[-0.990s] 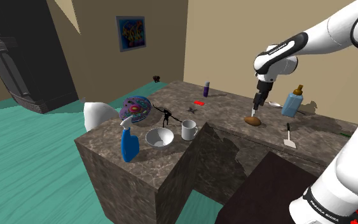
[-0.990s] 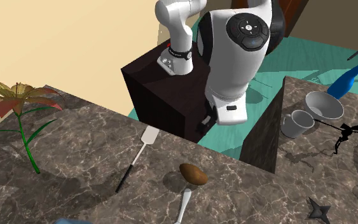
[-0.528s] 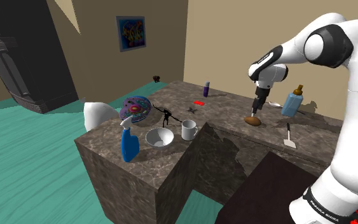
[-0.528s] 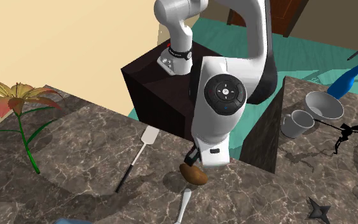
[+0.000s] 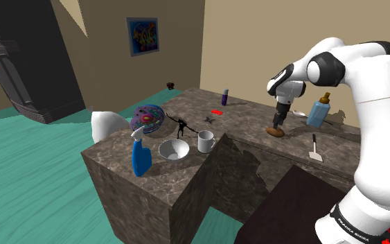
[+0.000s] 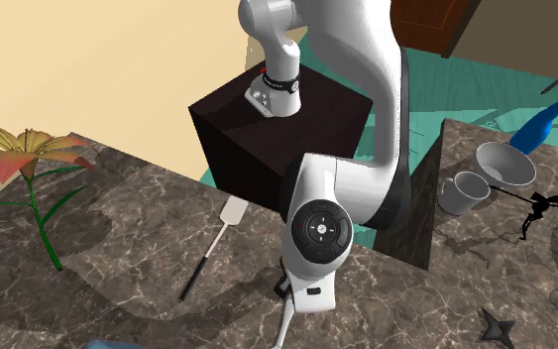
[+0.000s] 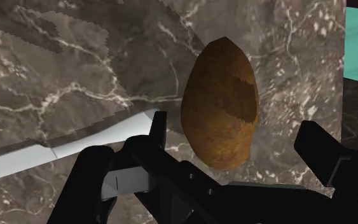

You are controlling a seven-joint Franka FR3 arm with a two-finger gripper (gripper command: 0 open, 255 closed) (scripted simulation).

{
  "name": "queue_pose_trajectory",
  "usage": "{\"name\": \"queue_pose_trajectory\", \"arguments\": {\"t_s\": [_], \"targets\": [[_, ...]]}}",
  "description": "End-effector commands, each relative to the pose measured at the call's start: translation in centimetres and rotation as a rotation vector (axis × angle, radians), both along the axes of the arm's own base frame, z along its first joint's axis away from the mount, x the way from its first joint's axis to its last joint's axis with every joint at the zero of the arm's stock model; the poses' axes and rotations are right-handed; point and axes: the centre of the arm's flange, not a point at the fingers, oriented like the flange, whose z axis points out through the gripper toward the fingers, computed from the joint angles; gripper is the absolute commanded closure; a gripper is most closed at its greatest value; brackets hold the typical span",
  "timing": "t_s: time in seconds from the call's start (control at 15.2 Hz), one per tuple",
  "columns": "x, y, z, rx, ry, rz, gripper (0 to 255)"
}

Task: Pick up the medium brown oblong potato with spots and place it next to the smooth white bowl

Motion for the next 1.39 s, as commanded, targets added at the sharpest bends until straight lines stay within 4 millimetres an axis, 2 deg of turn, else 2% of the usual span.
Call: {"name": "queue_pose_trajectory", "arguments": {"t_s": [0.0, 0.33, 0.86, 0.92, 1.32], "targets": [[-0.1, -0.1, -1.1, 0.001, 0.0, 0.0, 0], [-0.3, 0.2, -3.5, 0.001, 0.0, 0.0, 0], [-0.3, 0.2, -3.5, 0.001, 0.0, 0.0, 0], [-0.3, 0.2, -3.5, 0.001, 0.0, 0.0, 255], [-0.3, 0.2, -3.5, 0.001, 0.0, 0.0, 255]]}}
